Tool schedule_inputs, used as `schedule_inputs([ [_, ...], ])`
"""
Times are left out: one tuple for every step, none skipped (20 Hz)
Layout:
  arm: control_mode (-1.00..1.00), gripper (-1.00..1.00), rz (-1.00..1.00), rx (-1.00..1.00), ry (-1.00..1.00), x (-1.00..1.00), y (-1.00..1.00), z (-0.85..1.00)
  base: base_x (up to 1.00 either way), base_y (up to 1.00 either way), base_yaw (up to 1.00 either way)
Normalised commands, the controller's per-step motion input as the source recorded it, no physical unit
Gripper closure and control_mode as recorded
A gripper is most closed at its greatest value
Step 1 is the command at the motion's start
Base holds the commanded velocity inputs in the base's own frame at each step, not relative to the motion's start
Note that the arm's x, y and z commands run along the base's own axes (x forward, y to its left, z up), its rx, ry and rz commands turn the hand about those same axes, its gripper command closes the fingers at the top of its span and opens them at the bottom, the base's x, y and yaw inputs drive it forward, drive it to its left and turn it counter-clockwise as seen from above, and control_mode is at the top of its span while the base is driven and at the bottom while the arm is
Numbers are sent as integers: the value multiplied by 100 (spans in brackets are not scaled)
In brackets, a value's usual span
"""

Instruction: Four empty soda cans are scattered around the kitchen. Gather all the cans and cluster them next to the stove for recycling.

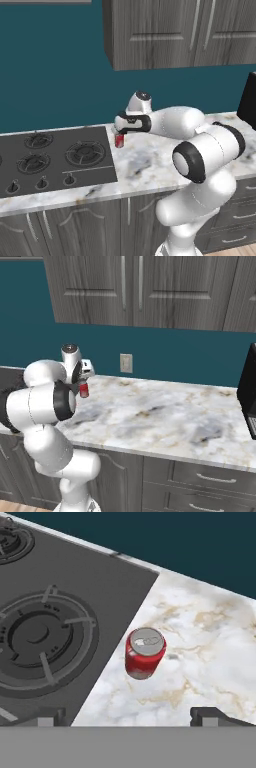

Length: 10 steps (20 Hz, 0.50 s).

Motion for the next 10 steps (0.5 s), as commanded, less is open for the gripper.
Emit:
schedule_inputs([
  [-100,-100,-15,0,0,-87,-26,30,0,0,0],
  [-100,-100,-17,3,0,-89,-34,35,0,0,0],
  [-100,-100,-19,4,0,-88,-37,36,0,0,0],
  [-100,-100,-19,5,0,-89,-41,39,0,0,0],
  [-100,-100,-20,7,0,-92,-44,38,0,0,0],
  [-100,-100,-21,7,0,-93,-46,36,0,0,0],
  [-100,-100,-21,8,0,-99,-46,31,0,0,0],
  [-100,-100,-19,7,-6,-100,-40,29,0,0,0],
  [-100,-100,-17,8,-9,-96,-35,31,0,0,0],
  [-100,-100,-16,9,-4,-89,-33,36,0,0,0],
])
